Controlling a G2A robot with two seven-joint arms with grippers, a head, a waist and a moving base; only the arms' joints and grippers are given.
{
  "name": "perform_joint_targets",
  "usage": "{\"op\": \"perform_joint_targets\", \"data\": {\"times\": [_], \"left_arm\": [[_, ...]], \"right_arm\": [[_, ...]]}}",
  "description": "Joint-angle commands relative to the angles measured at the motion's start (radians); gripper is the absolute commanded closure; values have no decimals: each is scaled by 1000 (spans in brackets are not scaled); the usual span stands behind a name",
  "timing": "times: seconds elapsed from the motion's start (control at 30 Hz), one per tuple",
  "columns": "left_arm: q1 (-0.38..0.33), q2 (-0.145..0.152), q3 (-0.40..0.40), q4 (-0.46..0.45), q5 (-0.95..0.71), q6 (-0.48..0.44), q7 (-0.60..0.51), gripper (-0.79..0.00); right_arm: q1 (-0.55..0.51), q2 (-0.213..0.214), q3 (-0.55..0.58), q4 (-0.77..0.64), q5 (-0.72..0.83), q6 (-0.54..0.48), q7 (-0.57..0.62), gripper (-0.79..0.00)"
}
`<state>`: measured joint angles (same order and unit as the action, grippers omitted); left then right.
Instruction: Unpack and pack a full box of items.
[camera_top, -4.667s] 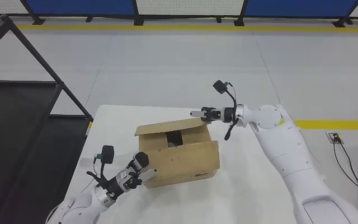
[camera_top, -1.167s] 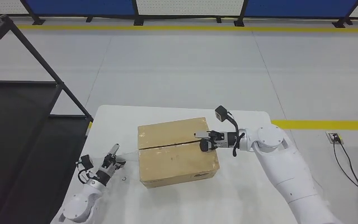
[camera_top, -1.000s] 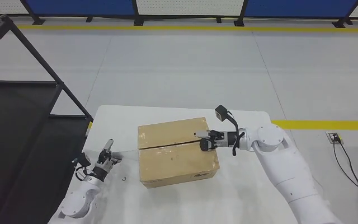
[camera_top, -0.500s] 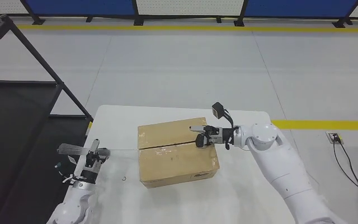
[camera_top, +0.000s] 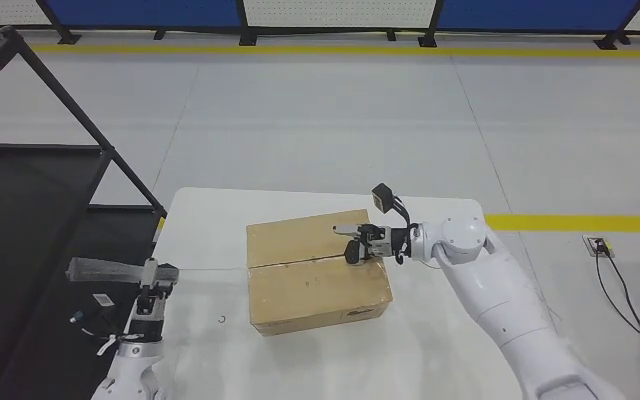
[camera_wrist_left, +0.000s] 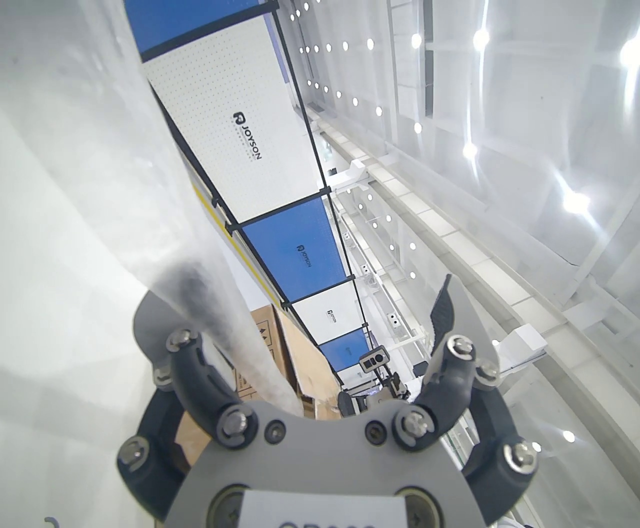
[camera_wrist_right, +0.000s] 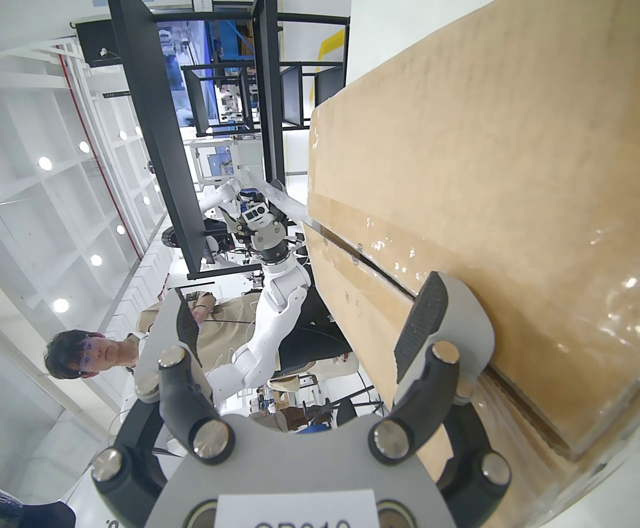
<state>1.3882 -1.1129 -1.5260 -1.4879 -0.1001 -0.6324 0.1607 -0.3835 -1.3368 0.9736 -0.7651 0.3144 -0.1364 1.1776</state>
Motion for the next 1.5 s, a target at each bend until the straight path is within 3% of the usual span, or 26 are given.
{"op": "perform_joint_targets", "data": {"times": [0.0, 0.43, 0.87, 1.2, 1.47], "left_arm": [[16, -3, -5, -22, 19, -5, 21, -785], [111, -19, -50, -199, 172, -14, 98, -785], [112, -39, -34, -338, 331, 56, 145, -785], [79, -57, 40, -409, 399, 131, 131, -785], [5, -72, 123, -408, 428, 185, 76, -785]], "right_arm": [[3, -2, -3, 9, 2, -2, 0, -785], [6, -7, -12, 35, 4, -62, 30, -785], [-14, 4, 16, 28, 12, -39, 13, -785], [-29, 14, 42, 22, 24, -44, 5, -785], [-49, 30, 72, -8, 21, -44, 15, -785]]}}
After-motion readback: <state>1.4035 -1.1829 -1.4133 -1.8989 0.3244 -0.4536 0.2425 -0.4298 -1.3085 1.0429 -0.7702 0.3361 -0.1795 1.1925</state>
